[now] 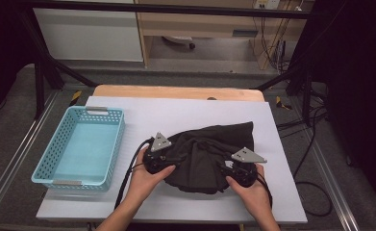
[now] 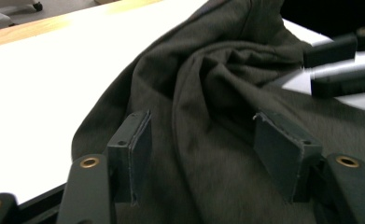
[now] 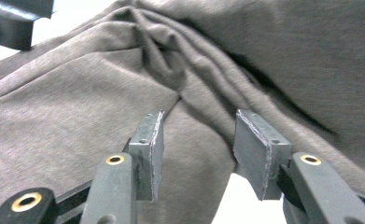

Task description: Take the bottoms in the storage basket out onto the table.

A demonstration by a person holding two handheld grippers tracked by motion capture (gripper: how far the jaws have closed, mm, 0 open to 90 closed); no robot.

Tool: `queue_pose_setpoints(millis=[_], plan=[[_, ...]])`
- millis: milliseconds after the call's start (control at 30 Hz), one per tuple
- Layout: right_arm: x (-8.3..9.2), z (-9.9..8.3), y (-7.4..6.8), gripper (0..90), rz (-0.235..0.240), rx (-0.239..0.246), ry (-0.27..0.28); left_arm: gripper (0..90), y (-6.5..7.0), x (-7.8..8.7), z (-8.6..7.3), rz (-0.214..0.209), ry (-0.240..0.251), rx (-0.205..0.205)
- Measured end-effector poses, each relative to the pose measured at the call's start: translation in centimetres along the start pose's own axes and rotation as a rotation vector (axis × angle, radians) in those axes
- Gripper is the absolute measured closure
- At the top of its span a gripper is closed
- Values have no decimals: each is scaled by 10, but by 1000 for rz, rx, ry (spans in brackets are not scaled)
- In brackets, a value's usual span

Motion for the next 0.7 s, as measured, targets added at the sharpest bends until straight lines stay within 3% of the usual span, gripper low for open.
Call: queue_pose_setpoints(millis=[433,700], plan=[[-13,-16,-22,528,32,3,-16,361,0,-18,13,3,4,13],[-18,-19,-25,530,36,10,-24,403,7,-36,18,-11,-31,-16]])
Point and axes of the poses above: each handheld gripper's, and its own axes: x roughly backward along the jaws, z roughly out of its top, y roughly to its right, the point moved 10 cm from there along -x, roughly forward along the jaws, and after that the axes turned 2 degrees about z, right-handed, at the moved point
